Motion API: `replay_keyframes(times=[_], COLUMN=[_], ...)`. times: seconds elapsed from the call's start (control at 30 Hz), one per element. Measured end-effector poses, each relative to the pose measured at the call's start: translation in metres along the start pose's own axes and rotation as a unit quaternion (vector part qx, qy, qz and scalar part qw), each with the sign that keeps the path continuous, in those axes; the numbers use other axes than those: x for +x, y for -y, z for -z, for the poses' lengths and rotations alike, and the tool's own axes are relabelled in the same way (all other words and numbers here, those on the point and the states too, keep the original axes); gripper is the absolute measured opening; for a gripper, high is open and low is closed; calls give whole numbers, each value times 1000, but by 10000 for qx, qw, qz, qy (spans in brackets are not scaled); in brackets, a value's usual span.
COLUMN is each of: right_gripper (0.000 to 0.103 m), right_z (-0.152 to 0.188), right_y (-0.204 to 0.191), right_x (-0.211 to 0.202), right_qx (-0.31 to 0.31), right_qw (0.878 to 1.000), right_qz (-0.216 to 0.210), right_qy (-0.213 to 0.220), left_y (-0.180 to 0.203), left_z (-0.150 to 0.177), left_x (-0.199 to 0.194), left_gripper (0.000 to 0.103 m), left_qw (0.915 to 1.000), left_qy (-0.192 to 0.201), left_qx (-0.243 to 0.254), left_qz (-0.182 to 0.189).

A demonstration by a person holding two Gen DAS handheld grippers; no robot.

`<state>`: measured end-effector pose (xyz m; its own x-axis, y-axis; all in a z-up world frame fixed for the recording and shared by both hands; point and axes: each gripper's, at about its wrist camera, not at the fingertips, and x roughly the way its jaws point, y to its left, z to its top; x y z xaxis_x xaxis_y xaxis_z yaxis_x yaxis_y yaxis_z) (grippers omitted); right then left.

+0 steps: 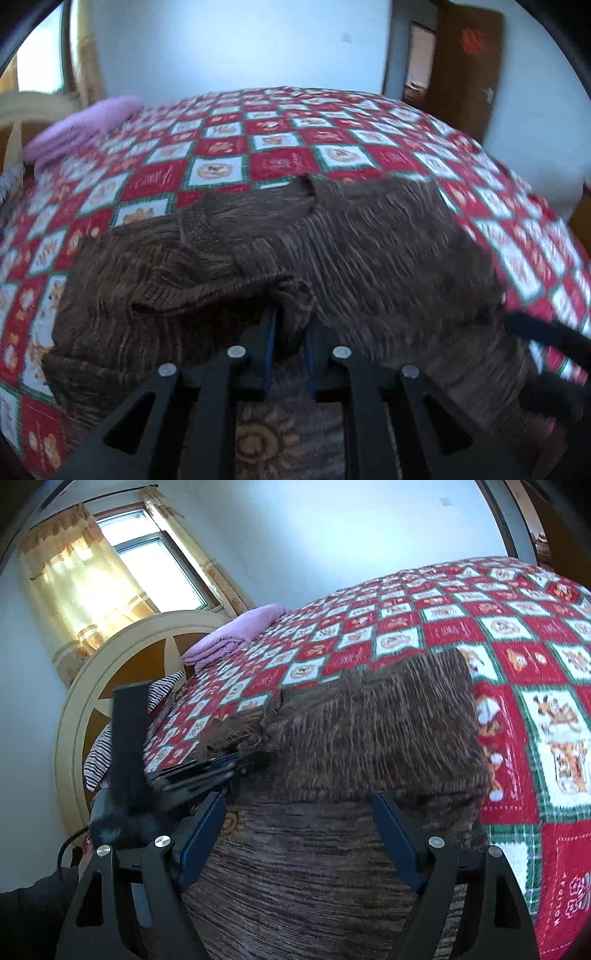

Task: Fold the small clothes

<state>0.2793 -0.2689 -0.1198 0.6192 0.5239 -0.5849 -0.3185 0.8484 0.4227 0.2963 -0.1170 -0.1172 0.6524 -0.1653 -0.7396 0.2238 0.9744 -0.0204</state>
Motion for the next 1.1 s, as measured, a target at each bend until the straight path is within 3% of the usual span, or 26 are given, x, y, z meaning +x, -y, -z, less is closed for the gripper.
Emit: replay_keyframes(times=[0.1, 0.17, 0.3, 0.4, 0.47, 0.57, 0.67, 0.93, 1.03, 1.1], right_gripper=[82, 82, 82, 82, 82, 82, 82, 80, 67, 47], right_z=[3, 6, 14, 14, 12, 2, -12, -28, -21, -23], right_y=[7, 12, 14, 5, -3, -24, -55, -121, -127, -123], right_x=[2, 6, 17, 17, 19, 25, 43, 129, 167, 180], right_qx=[58, 134, 70, -118, -222, -515, -938, -2004, -2305, -2337], right_qw=[10000, 9999, 9997, 9996, 9992, 9974, 9919, 9666, 9514, 9475], right_qz=[55, 65, 161, 207, 134, 203, 245, 751, 1068, 1264], right_qy=[21, -23, -178, -180, -294, -461, -815, -1414, -1744, -1779], left_y=[-6, -23, -65, -103, -131, -163, -175, -153, -161, -165], left_z=[7, 9, 8, 15, 20, 25, 34, 53, 52, 52], left_x=[-24, -43, -58, -54, -41, -14, -3, -13, -11, -11], left_gripper=[46, 68, 69, 72, 72, 72, 72, 72, 73, 73], left_qw=[9995, 9985, 9954, 9899, 9799, 9744, 9774, 9801, 9815, 9835], left_qy=[217, 503, 768, 765, 621, 106, -122, 19, 2, -25], left_qx=[183, 175, 44, -1, -49, -287, -584, -305, -350, -453], left_qz=[108, -147, -569, -1197, -1894, -2225, -2028, -1963, -1881, -1752])
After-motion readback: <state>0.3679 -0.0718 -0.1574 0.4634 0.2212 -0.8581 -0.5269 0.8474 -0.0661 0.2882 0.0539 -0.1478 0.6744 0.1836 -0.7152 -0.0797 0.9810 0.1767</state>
